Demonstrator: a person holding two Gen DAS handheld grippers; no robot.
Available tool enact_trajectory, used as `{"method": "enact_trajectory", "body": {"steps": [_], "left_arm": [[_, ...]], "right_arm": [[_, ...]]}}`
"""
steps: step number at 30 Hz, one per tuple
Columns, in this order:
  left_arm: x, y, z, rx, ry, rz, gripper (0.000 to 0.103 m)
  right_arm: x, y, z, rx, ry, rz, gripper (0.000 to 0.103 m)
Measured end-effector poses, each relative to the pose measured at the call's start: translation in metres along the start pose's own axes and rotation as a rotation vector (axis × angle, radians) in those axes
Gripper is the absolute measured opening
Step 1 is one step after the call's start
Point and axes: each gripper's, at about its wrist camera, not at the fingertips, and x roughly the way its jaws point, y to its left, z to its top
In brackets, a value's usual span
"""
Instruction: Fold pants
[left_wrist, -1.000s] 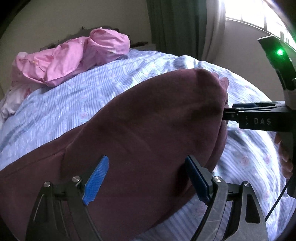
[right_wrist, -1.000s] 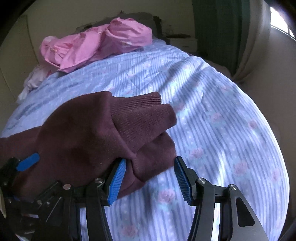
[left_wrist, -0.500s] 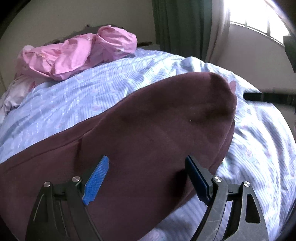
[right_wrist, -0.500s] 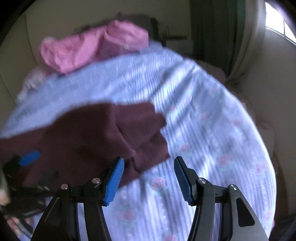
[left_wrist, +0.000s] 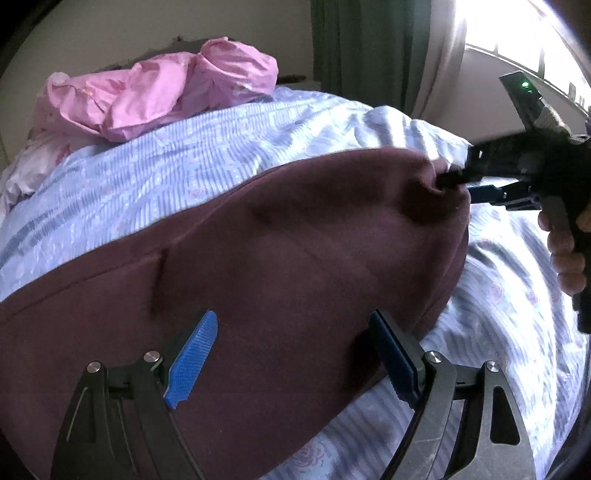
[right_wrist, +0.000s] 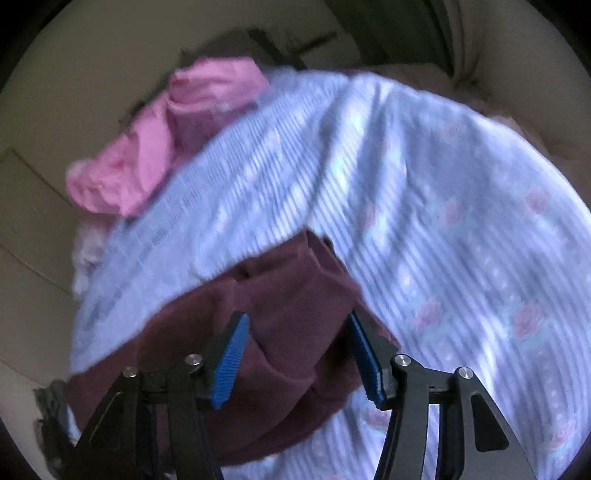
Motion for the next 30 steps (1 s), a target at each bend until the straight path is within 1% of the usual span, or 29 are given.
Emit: {"method": "enact_trajectory", "body": {"steps": [1,2,3,4,5,6,7,8,9,10,11,12,13,14,15,16,17,18,19,21,23,24,25,28,30], "left_arm": [[0.001,-0.001,-0.002,0.002,0.001,0.002,0.085],[0.001,-0.001,-0.003,0.003,-0.002,0.004,0.085],[0.001,-0.001,-0.004,0.007,-0.005,0.006,0.085],[0.001,-0.001,-0.005,0.01,-0.007,0.01,0.085],[0.001,0.001,-0.005,0.011,-0.007,0.011,0.085],[0.0,0.002,-0.005,0.01,-0.007,0.009,0.085],[0.0,0.005,-0.005,0.008,-0.006,0.009,0.085],[-0.001,0.007,-0.005,0.004,-0.006,0.007,0.085],[-0.001,0.01,-0.004,-0.001,-0.004,0.007,0.085],[0.001,0.013,-0.003,-0.009,0.001,0.014,0.085],[0.002,0.017,-0.002,-0.02,0.012,0.018,0.085],[0.003,0.021,-0.002,-0.031,0.017,0.016,0.085],[0.004,0.025,-0.003,-0.043,0.025,0.01,0.086],[0.005,0.03,-0.004,-0.055,0.037,0.008,0.086],[0.006,0.033,-0.005,-0.061,0.043,0.007,0.087],[0.006,0.036,-0.005,-0.067,0.047,0.003,0.087],[0.005,0.039,-0.006,-0.071,0.048,0.003,0.087],[0.003,0.041,-0.006,-0.074,0.045,0.009,0.087],[0.0,0.042,-0.006,-0.075,0.039,0.011,0.087],[-0.008,0.043,-0.006,-0.073,0.023,0.013,0.087],[-0.018,0.047,-0.004,-0.073,0.003,0.031,0.087],[-0.022,0.048,-0.004,-0.074,-0.008,0.031,0.087],[-0.027,0.051,-0.003,-0.072,-0.019,0.038,0.087],[-0.037,0.059,0.0,-0.069,-0.037,0.094,0.087],[-0.041,0.069,0.0,-0.07,-0.052,0.125,0.087]], "right_arm": [[0.004,0.002,-0.004,-0.027,0.007,-0.052,0.031],[0.008,0.006,-0.006,-0.058,0.01,-0.104,0.029],[0.008,0.011,-0.009,-0.08,-0.001,-0.134,0.023],[0.006,0.021,-0.013,-0.124,-0.026,-0.165,0.019],[0.005,0.028,-0.015,-0.16,-0.038,-0.211,0.017],[0.003,0.037,-0.018,-0.201,-0.052,-0.268,0.014],[0.0,0.049,-0.023,-0.256,-0.076,-0.329,0.008],[-0.003,0.053,-0.024,-0.284,-0.101,-0.381,0.007],[-0.006,0.055,-0.026,-0.304,-0.128,-0.432,0.007],[-0.007,0.054,-0.026,-0.304,-0.129,-0.436,0.007],[-0.002,0.048,-0.024,-0.271,-0.098,-0.429,0.007],[0.007,0.038,-0.021,-0.217,-0.048,-0.421,0.007],[0.011,0.033,-0.02,-0.194,-0.026,-0.412,0.007],[0.013,0.032,-0.016,-0.198,-0.025,-0.409,0.007],[0.012,0.033,-0.015,-0.206,-0.028,-0.413,0.011],[0.009,0.034,-0.013,-0.207,-0.036,-0.418,0.021],[0.005,0.035,-0.013,-0.211,-0.048,-0.429,0.028],[-0.004,0.036,-0.014,-0.219,-0.068,-0.442,0.037],[-0.013,0.038,-0.015,-0.222,-0.097,-0.457,0.039],[-0.034,0.041,-0.019,-0.214,-0.154,-0.479,0.04],[-0.058,0.052,-0.022,-0.229,-0.242,-0.521,0.04],[-0.065,0.059,-0.023,-0.247,-0.268,-0.519,0.04],[-0.07,0.068,-0.025,-0.28,-0.284,-0.484,0.04],[-0.063,0.101,-0.031,-0.38,-0.227,-0.241,0.039],[-0.05,0.12,-0.036,-0.42,-0.205,-0.173,0.039]]}}
